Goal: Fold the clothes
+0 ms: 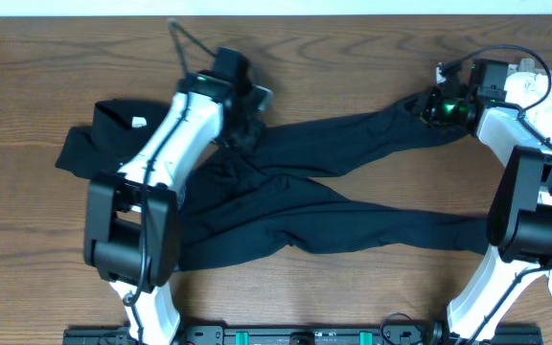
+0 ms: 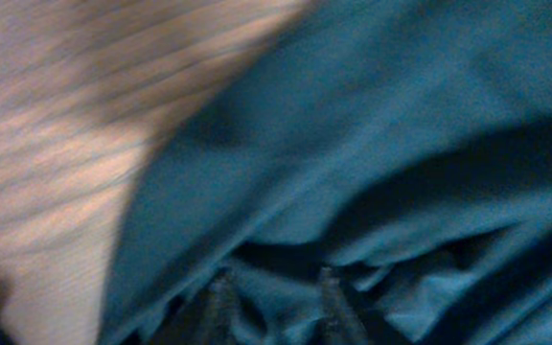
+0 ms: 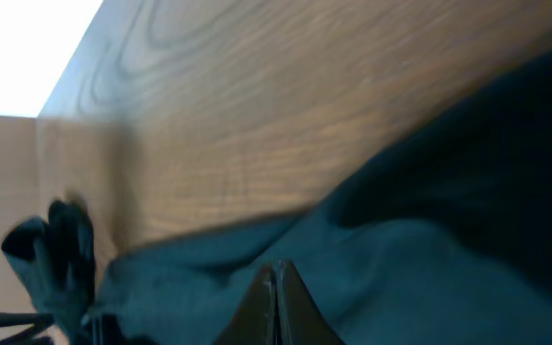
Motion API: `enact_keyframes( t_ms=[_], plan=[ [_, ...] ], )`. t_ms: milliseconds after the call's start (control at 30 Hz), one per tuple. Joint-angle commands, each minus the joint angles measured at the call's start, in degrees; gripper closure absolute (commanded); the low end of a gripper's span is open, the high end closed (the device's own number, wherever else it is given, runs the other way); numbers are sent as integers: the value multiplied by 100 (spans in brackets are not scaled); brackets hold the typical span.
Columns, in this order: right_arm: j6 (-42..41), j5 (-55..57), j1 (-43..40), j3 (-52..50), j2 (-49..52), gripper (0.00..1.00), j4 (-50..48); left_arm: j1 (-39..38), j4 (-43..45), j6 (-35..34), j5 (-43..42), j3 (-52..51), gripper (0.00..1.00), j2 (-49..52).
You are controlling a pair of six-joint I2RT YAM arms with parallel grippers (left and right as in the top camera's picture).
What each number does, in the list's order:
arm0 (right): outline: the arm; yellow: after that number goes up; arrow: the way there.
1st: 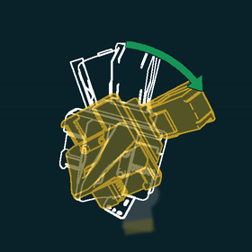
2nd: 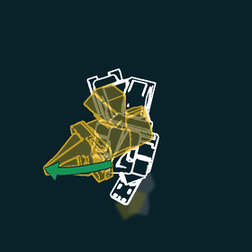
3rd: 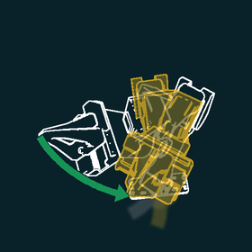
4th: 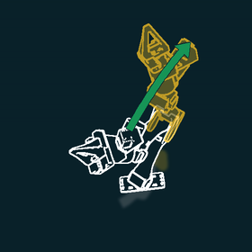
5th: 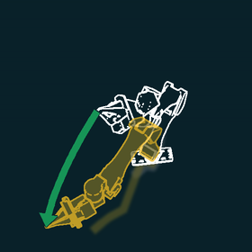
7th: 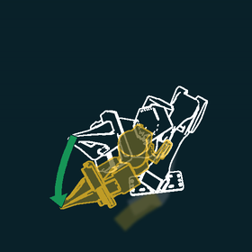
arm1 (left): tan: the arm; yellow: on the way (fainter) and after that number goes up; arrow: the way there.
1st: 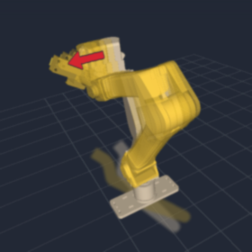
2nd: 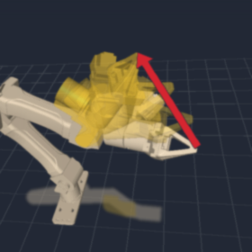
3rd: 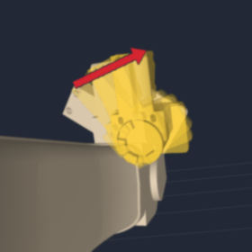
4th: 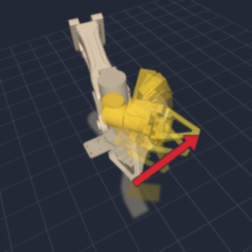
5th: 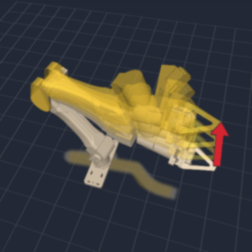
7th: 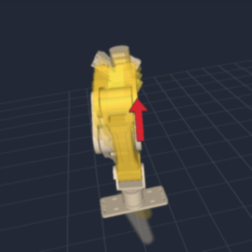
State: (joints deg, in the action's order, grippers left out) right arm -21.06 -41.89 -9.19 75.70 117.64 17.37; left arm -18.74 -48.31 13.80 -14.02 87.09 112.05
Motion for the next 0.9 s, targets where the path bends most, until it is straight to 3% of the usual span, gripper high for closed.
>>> enact_keyframes(
  t_ms=[0,100,167,500,867],
  plan=[
    [426,354,92,37,-345,98,262,-369,98,942,-225,-175,78,-35],
    [507,352,103,37,-407,98,527,-616,291,1123,-26,-197,89,76],
    [566,354,140,37,-407,99,702,-699,433,1123,109,-197,91,214],
    [1296,1012,850,37,-407,98,1523,-732,782,1123,125,-197,92,949],
    [809,2776,2157,-87,-251,97,1585,-726,1318,901,654,-197,91,1047]
  ],
)
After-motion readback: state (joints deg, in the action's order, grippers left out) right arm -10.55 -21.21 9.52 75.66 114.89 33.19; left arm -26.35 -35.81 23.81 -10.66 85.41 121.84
